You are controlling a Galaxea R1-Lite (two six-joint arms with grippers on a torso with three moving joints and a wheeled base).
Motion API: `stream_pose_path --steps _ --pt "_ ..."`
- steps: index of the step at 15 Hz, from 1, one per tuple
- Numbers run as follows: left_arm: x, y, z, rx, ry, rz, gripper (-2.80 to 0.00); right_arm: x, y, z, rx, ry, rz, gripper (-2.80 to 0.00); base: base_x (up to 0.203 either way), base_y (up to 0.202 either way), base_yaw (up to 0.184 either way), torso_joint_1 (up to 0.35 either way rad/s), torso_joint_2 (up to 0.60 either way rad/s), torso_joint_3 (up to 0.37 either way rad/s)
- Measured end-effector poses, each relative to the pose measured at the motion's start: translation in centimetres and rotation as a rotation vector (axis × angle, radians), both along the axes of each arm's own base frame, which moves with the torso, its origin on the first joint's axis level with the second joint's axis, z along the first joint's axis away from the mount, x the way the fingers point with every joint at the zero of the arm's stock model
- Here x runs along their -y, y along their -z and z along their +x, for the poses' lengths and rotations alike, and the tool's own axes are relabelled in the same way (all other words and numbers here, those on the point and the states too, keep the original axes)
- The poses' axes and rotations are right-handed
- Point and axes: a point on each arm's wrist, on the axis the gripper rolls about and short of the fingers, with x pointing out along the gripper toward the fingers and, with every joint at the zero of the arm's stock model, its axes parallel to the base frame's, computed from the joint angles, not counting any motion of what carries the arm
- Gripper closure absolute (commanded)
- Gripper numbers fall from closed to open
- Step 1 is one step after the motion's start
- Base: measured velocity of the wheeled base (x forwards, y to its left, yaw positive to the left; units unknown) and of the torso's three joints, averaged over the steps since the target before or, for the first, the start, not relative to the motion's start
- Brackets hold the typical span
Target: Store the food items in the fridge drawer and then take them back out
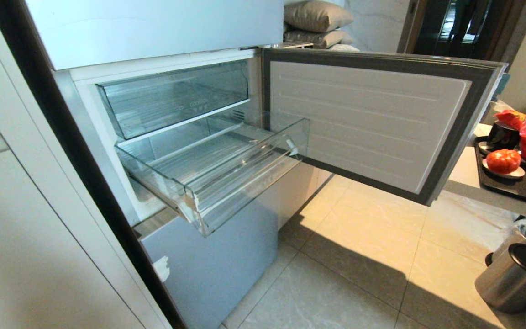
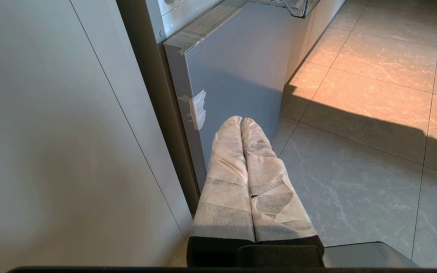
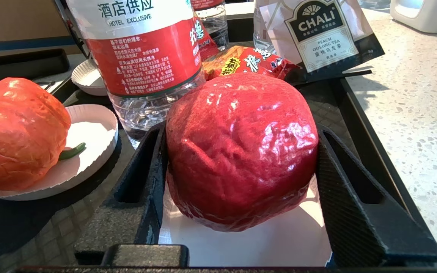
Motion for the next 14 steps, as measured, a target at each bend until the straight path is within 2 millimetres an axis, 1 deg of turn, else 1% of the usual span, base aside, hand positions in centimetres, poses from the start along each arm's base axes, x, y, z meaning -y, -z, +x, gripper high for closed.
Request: stream_pose_path --steps 3,5,8,11,14 --pt "0.0 0.0 0.0 0.000 0.000 0.000 0.00 -0.2 -0.6 -0.3 -0.001 0.002 0.005 0.00 0.000 0.000 0.000 0.000 0.00 0.000" --pt "0.0 0.0 0.0 0.000 0.000 0.000 0.00 -0.9 -2.0 -0.9 0.003 0.009 0.001 0.00 0.000 0.000 0.000 0.000 0.00 0.000" --pt "0.0 0.0 0.0 0.000 0.000 0.000 0.00 -2.5 -4.1 -2.7 -0.024 0.037 0.021 0.00 0.000 0.000 0.000 0.000 0.00 0.000" --pt "0.0 0.0 0.0 0.000 0.000 0.000 0.00 -5.5 -7.3 -5.8 -0.053 0.070 0.049 0.00 0.000 0.000 0.000 0.000 0.00 0.000" --pt "0.0 0.0 0.0 0.000 0.000 0.000 0.00 -9.8 -10.7 -10.1 -0.066 0.107 0.052 0.00 0.000 0.000 0.000 0.000 0.00 0.000"
